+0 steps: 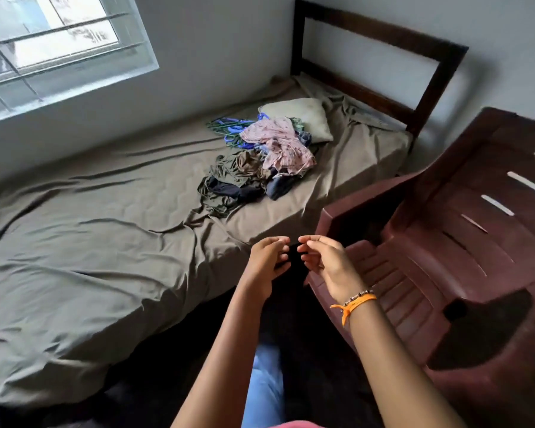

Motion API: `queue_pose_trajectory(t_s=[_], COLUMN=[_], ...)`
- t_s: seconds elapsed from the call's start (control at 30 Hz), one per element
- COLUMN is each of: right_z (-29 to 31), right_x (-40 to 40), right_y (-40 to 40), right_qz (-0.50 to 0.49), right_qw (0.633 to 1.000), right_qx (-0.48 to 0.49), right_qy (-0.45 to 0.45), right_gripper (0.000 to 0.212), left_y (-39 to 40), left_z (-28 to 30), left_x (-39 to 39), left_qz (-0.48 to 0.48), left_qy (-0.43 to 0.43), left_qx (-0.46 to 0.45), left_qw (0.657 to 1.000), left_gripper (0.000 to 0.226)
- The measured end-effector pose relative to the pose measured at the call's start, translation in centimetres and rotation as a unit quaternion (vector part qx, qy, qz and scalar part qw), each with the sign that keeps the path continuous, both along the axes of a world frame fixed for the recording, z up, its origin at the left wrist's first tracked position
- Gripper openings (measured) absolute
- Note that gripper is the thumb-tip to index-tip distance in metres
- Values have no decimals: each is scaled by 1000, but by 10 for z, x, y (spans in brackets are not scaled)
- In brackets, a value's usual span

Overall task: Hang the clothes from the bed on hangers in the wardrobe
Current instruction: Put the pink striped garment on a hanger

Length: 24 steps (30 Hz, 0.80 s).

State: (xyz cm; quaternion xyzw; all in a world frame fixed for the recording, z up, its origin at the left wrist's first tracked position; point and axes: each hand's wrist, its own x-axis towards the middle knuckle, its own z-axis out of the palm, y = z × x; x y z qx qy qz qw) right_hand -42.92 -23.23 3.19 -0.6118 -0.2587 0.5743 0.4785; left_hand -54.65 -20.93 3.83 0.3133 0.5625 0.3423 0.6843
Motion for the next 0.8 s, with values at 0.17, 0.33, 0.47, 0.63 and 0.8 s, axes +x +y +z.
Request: queue_pose_trajectory(t_s=[0.17, 0.33, 0.47, 0.63, 0.8], right_z=[-12, -15, -27, -62, -122], right_x=[-7, -17, -15, -1, 19], right_y=[129, 251, 318, 401, 485], right_qz=[9, -8, -8, -9, 19], right_qw=[1000, 999, 999, 996, 985], right_qx=[-14, -21, -43, -92, -165], right_qy=[11, 22, 18, -2, -39], right_gripper=[25, 26, 25, 22, 20], left_y=[131, 259, 328, 391, 452], left_z=[-9, 0, -18, -49, -78], left_x=[-2, -15, -15, 0, 18], left_qz=[6, -16, -30, -76, -97], left_qy=[-4, 24, 37, 54, 85], left_qx=[-3, 27, -9, -60, -102], left_qw=[1000, 999, 999, 994, 986], left_gripper=[15, 9, 17, 13, 14])
